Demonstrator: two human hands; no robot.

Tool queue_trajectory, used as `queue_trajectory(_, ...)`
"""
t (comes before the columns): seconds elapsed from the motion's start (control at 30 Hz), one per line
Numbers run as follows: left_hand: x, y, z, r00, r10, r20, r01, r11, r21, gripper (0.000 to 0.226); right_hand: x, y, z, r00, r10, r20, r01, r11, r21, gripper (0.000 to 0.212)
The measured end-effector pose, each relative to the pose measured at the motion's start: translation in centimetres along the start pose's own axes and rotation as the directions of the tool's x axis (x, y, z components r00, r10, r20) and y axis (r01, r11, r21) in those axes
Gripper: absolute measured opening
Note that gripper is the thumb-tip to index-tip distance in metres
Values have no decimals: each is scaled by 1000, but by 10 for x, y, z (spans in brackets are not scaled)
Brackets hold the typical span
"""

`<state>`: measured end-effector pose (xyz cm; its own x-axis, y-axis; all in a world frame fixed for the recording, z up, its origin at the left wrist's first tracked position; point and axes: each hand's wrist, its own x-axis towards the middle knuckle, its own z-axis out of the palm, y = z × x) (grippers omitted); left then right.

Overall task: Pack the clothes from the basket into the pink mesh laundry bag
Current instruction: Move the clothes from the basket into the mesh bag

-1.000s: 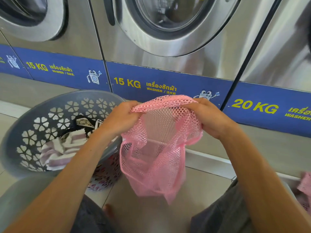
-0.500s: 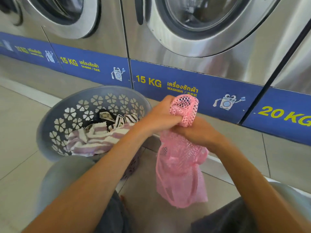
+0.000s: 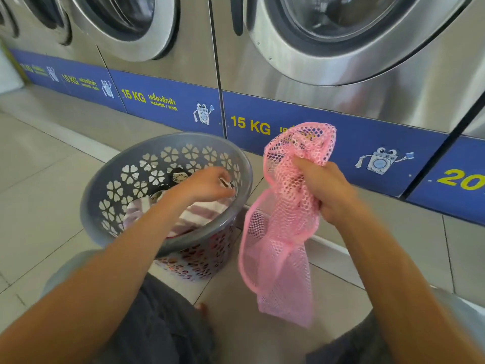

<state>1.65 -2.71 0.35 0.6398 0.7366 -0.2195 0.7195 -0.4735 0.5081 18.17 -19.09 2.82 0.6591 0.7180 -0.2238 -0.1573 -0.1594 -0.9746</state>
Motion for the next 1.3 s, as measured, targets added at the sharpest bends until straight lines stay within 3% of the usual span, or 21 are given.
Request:
queue_trajectory(0.1, 12, -57, 15, 967, -226, 114, 160, 896, 414, 100, -3, 1, 6, 999, 0, 42, -1, 1000, 15, 15)
queue_trajectory(0.13, 15, -76, 22, 949, -283, 141, 181, 853, 490, 109, -2, 1, 6, 999, 2, 44, -3, 1000, 22, 15)
queue_trajectory(0.2, 18, -106, 35, 903, -375, 212, 223, 828, 515, 103, -2, 1, 8, 998, 19, 52, -20, 1000, 20, 15)
queue_trajectory(0.27, 21, -122, 42, 872, -418, 254, 259, 836, 484, 92, -3, 0, 8, 998, 27, 57, -28, 999, 20, 15)
queue_trajectory(0.37, 24, -117, 43, 933, -329, 148, 239, 871, 429, 94, -5, 0, 6, 997, 37, 62, -37, 999, 12, 15)
queue_trajectory(0.4, 25, -114, 39, 948, -297, 117, 225, 882, 415, 87, -5, 0, 4, 998, 38, 59, -38, 999, 7, 14)
queue_trajectory(0.47, 24, -102, 27, 967, -251, 42, 222, 913, 342, 51, -6, 1, 1, 998, 43, 45, -42, 999, -11, 16)
queue_trajectory(0.5, 23, -95, 17, 971, -237, -13, 234, 944, 232, 37, -7, 0, -1, 998, 47, 39, -46, 999, -19, 17)
queue_trajectory(0.57, 17, -77, -5, 968, -216, -129, 194, 968, -162, 27, -7, -1, -5, 999, 46, 22, -45, 998, -33, 21)
queue_trajectory(0.6, 13, -65, -16, 966, -185, -178, 103, 914, -392, 23, -6, -1, -7, 999, 44, 12, -44, 998, -36, 24)
queue_trajectory(0.67, 2, -44, -38, 976, -114, -188, -70, 651, -756, 20, -5, -3, -10, 999, 51, -5, -51, 998, -29, 28)
queue_trajectory(0.73, -12, -26, -52, 990, 5, -142, -136, 332, -934, 28, -5, -4, -12, 998, 57, -13, -57, 998, -24, 30)
queue_trajectory(0.77, -19, -19, -56, 991, 47, -123, -130, 230, -964, 30, -5, -4, -12, 998, 56, -19, -57, 998, -23, 30)
queue_trajectory(0.93, -37, -4, -52, 982, 166, -86, -87, 0, -996, 38, -6, -4, -13, 998, 55, -42, -57, 998, -34, 29)
queue_trajectory(1.03, -42, 4, -47, 973, 206, -107, -97, -55, -994, 29, -5, -3, -14, 997, 48, -59, -50, 998, -33, 31)
queue_trajectory(1.1, -44, 10, -44, 977, 191, -92, -99, 27, -995, 21, -5, -3, -13, 997, 52, -54, -54, 998, -35, 33)
queue_trajectory(1.17, -39, 8, -36, 991, 39, -126, -131, 383, -915, 12, -4, -2, -13, 997, 57, -51, -59, 997, -46, 35)
queue_trajectory(1.2, -35, 4, -30, 983, -11, -181, -140, 586, -798, 15, -4, -1, -13, 997, 56, -49, -58, 997, -52, 35)
queue_trajectory(1.23, -31, 0, -24, 981, -4, -196, -132, 727, -674, 27, -3, -1, -13, 997, 56, -47, -59, 997, -56, 34)
queue_trajectory(1.3, -30, -8, -13, 997, 69, -46, -83, 865, -495, 38, -4, -1, -13, 997, 58, -44, -61, 996, -62, 31)
